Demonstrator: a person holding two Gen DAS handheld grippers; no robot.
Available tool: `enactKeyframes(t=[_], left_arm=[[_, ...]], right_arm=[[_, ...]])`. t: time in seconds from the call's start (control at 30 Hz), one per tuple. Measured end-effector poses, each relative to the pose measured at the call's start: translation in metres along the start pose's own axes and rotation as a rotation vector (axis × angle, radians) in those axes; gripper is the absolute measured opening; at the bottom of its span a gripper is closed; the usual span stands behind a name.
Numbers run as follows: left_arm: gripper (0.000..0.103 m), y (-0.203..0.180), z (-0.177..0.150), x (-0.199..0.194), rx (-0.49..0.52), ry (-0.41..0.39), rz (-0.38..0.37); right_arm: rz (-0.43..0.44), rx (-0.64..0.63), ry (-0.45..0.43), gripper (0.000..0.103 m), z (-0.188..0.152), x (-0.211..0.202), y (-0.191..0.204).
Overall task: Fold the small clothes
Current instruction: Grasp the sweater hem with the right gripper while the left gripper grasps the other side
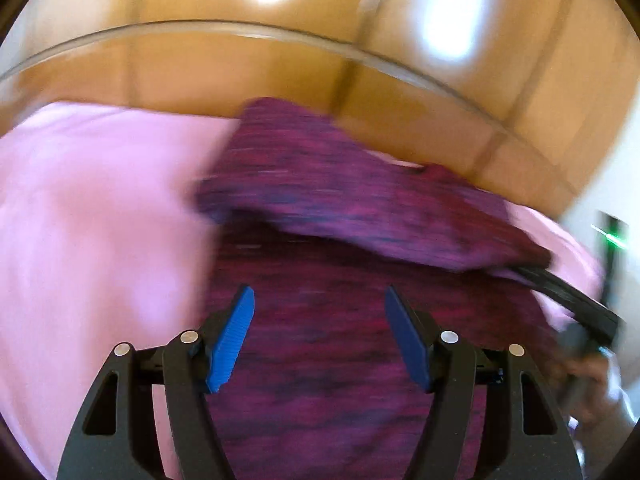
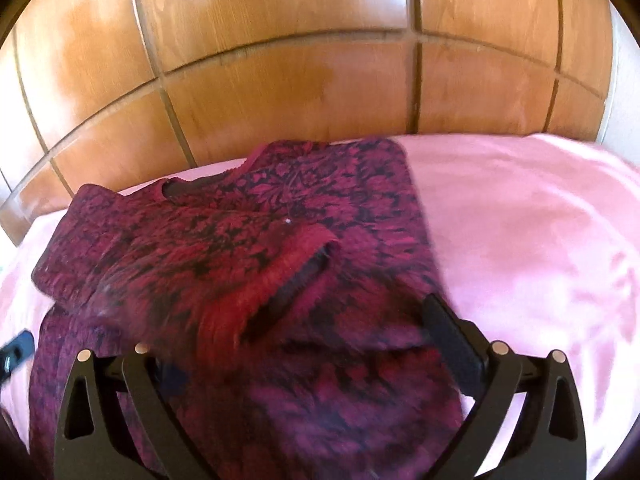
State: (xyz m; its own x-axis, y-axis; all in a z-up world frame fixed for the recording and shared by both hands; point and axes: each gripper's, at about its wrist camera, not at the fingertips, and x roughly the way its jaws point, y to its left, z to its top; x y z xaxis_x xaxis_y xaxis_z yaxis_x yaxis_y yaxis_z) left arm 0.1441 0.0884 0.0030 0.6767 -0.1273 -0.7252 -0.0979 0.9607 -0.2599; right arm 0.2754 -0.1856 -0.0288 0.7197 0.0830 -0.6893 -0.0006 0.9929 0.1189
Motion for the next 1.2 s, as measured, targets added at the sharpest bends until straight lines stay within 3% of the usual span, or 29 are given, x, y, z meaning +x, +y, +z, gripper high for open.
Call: enactKeyframes(t=[0.1, 0.3, 0.33, 0.4, 0.53, 0.67, 0.7, 1.0, 1.1, 1.2], left_arm=[[0.067, 0.027, -0.003, -0.005, -0.079, 0.009, 0.042], [0.067, 0.047, -0.003, -0.012, -0.094, -0.004, 0.057], [0.067, 0.048, -0.004, -0.013, -0.091, -0.002, 0.057], [0.067, 0.047, -0.004, -0.01, -0.085, 0.003, 0.044], [0.067, 0.04, -0.007, -0.002, -0.07, 0.014, 0.045], [0.067, 0.042, -0.006, -0.001, -0.074, 0.017, 0.08], [0.067, 0.044, -0.004, -0.001, -0.078, 0.014, 0.08], [0.067, 0.042, 0.031, 0.035, -0.088, 0.05, 0.152], [0.067, 0.033, 0.043, 0.055, -0.061, 0.08, 0.179], [0.063, 0.027, 0.053, 0.075, -0.042, 0.109, 0.23]], right_arm=[[0.03, 0.03, 0.033, 0.098, -0.013, -0.017, -0.015], [0.311, 0.287, 0.005, 0.082, -0.022, -0.049, -0.049], [0.316, 0.299, 0.005, 0.079, -0.019, -0.049, -0.049], [0.294, 0.287, -0.003, 0.065, -0.006, -0.043, -0.042], [0.255, 0.249, 0.057, 0.062, 0.013, -0.011, -0.02], [0.198, 0.146, 0.103, 0.015, 0.02, 0.006, 0.007], [0.201, 0.125, 0.089, 0.011, 0.024, 0.0, 0.011], [0.154, 0.014, -0.179, 0.008, 0.089, -0.066, 0.018], [0.13, 0.017, -0.19, 0.008, 0.104, -0.058, 0.01], [0.096, 0.025, -0.138, 0.008, 0.103, -0.033, 0.003]])
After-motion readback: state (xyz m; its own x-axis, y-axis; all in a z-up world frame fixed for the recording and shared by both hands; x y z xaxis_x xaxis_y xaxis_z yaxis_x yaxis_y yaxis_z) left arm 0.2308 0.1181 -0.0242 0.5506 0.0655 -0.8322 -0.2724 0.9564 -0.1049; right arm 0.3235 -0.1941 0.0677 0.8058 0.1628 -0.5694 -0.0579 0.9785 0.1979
